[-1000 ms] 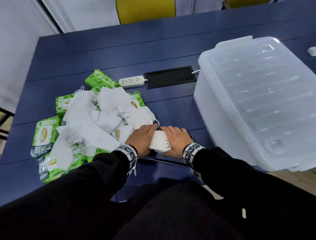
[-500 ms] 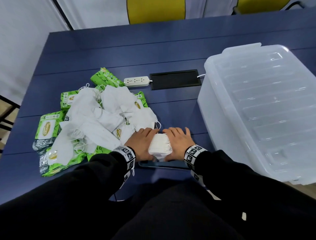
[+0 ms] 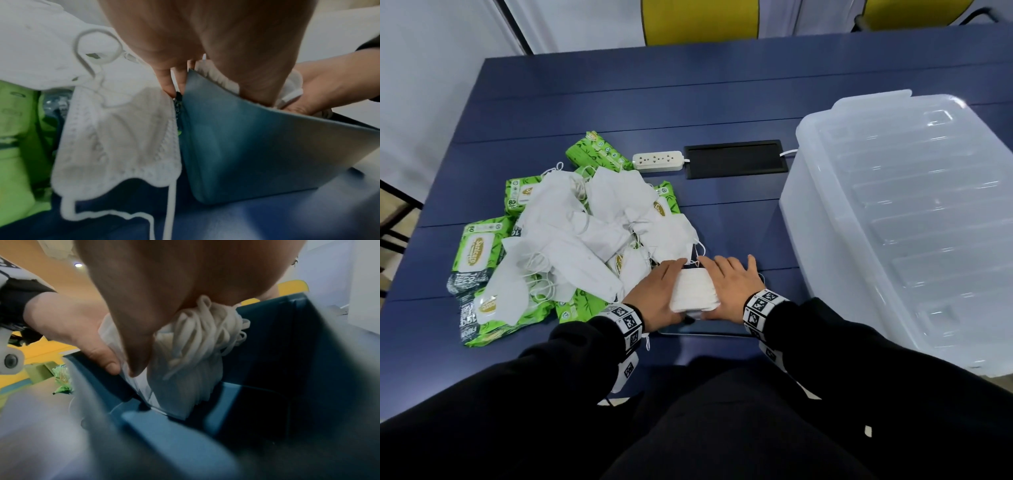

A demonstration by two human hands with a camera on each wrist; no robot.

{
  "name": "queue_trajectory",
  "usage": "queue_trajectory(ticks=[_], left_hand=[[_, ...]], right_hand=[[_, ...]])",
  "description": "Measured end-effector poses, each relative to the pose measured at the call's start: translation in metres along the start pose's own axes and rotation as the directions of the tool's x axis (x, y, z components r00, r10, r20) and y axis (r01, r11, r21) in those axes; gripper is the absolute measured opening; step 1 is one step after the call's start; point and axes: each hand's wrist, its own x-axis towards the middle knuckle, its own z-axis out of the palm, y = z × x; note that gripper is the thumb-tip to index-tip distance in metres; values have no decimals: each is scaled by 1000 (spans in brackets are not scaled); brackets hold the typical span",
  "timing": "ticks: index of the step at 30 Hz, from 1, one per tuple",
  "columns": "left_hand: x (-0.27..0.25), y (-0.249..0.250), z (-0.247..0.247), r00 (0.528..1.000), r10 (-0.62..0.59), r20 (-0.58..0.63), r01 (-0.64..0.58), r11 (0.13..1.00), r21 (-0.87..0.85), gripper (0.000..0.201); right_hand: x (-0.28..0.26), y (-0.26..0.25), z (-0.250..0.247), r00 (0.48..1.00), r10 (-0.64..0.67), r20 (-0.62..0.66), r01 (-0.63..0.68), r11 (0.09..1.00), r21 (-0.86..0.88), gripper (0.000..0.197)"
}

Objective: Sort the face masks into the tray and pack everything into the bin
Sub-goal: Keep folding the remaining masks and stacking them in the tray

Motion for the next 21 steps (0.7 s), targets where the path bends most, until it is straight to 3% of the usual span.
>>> queue_trajectory(ticks=[6,12,18,21], left_hand=[[-5,1,-1,1000,-16,-16,16,1000,-24,108],[-3,-6,0,999,-12,-35,13,999,41,114],[-5,-13,-8,998,-46,39,48,998,-42,134],[-5,-14,-13,996,-68,61,71,996,-59,129]], right_hand=[[0,0,-5,997,19,70,-21,999,25,128],[2,2,-14,995,6,95,-14,997,81,104],[-5,6,-18,999,-39,-12,40,991,129,126],[-5,1,-20,996,-79,34,72,983,169,118]])
